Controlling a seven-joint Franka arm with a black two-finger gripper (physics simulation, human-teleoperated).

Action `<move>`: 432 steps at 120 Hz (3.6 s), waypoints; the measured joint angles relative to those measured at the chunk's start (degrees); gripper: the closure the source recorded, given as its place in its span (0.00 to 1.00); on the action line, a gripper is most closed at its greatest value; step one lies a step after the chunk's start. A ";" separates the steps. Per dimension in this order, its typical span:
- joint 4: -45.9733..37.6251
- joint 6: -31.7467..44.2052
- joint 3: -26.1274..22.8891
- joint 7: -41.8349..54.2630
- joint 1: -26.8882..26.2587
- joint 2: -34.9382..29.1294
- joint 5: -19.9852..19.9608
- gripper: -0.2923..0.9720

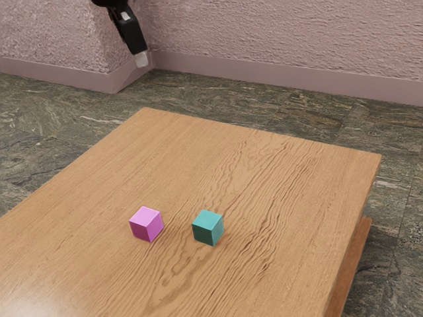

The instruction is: Pick up the blue block with one arm, and put the blue block on the pink block with one arm

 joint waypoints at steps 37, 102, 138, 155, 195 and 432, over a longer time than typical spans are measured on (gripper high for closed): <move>0.78 -10.88 -4.23 6.51 1.60 0.53 6.25 0.23; -26.36 15.58 -4.73 4.32 3.89 13.70 6.59 0.23; -33.45 30.31 -4.77 0.69 5.54 18.71 3.93 0.23; -34.33 35.70 -4.98 -0.85 5.47 21.31 1.23 0.23; -34.16 42.17 -6.01 -5.65 4.71 25.41 -1.38 0.23; -30.63 38.22 -0.38 -33.42 -0.03 29.14 4.05 0.48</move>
